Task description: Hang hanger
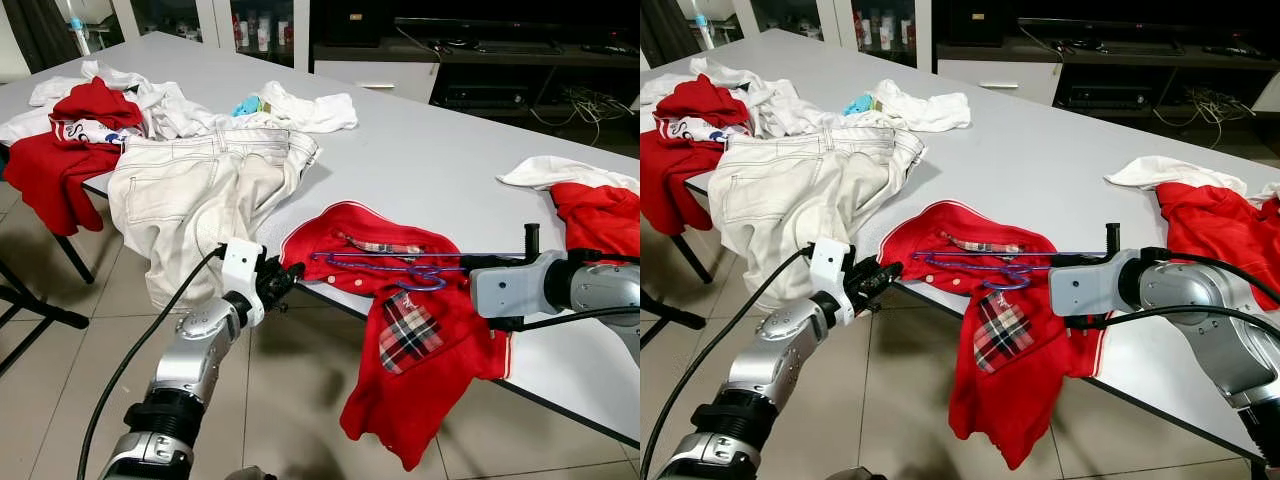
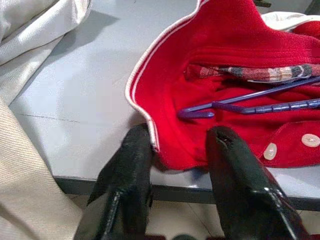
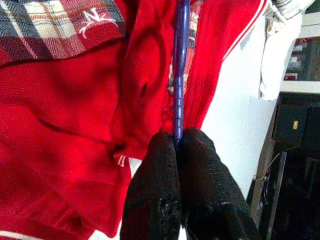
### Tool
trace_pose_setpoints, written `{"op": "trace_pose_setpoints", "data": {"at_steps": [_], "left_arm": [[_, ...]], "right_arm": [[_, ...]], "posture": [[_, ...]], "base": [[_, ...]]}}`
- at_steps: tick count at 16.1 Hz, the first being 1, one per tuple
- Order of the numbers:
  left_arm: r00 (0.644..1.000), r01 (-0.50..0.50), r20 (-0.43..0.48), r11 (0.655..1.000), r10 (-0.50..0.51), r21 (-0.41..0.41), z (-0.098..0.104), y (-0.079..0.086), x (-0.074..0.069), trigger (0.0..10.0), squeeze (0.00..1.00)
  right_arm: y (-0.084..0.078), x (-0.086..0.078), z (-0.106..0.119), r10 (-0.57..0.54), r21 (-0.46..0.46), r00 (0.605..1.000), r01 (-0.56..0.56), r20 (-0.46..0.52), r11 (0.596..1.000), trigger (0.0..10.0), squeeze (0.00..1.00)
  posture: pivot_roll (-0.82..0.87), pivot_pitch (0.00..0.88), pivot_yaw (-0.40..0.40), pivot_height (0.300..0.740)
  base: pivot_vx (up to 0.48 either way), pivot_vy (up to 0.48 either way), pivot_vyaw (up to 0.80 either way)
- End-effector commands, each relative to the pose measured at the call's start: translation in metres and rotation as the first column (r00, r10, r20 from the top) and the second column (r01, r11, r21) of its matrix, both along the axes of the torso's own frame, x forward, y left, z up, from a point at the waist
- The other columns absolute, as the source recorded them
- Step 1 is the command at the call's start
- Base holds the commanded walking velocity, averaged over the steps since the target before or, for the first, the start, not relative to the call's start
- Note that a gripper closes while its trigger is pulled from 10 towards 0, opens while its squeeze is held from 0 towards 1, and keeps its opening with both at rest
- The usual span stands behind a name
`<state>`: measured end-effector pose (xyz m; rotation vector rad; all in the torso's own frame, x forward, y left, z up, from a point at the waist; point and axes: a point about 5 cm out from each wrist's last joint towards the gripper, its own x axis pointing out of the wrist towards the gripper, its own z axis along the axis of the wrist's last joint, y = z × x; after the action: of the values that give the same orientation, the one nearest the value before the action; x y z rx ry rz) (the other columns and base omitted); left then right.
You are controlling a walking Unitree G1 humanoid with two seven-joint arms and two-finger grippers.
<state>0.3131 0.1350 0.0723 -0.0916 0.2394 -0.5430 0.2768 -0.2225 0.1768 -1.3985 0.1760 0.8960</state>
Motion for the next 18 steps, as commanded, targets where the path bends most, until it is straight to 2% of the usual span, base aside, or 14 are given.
{"op": "trace_pose_setpoints", "data": {"at_steps": [1,5,11,14,18], "left_arm": [[1.000,-0.010,0.027,1.000,0.010,-0.007,0.005,0.000,0.002,0.0,0.00],[0.998,-0.018,0.056,0.999,0.020,-0.039,0.010,0.000,0.004,0.0,0.00],[0.994,-0.040,0.096,0.998,0.044,-0.042,0.016,0.001,0.006,0.0,0.00],[0.986,-0.071,0.149,0.996,0.077,-0.044,0.027,0.003,0.012,0.0,0.00],[0.972,-0.068,0.221,0.996,0.080,-0.064,0.046,-0.002,0.018,0.0,0.00]], "right_arm": [[0.000,-0.002,-0.001,0.003,-0.013,1.000,-0.003,-0.001,1.000,10.0,0.00],[0.000,-0.003,-0.001,-0.002,-0.004,1.000,0.002,0.002,1.000,10.0,0.00],[-0.003,-0.004,0.000,-0.025,0.006,1.000,0.025,0.002,1.000,10.0,0.00],[-0.012,-0.006,0.000,-0.056,-0.019,0.998,0.056,0.002,0.998,10.0,0.00],[-0.013,-0.006,-0.002,-0.078,-0.010,0.997,0.078,0.006,0.997,10.0,0.00]], "posture": [[-0.06,0.000,-0.022,0.740],[-0.06,0.000,-0.019,0.740],[-0.06,0.000,-0.014,0.740],[-0.07,0.000,-0.014,0.740],[-0.07,0.000,-0.011,0.740]], "base": [[0.000,0.000,0.00],[0.000,0.000,0.00],[0.000,0.000,0.00],[0.000,0.000,0.00],[0.000,0.000,0.00]]}}
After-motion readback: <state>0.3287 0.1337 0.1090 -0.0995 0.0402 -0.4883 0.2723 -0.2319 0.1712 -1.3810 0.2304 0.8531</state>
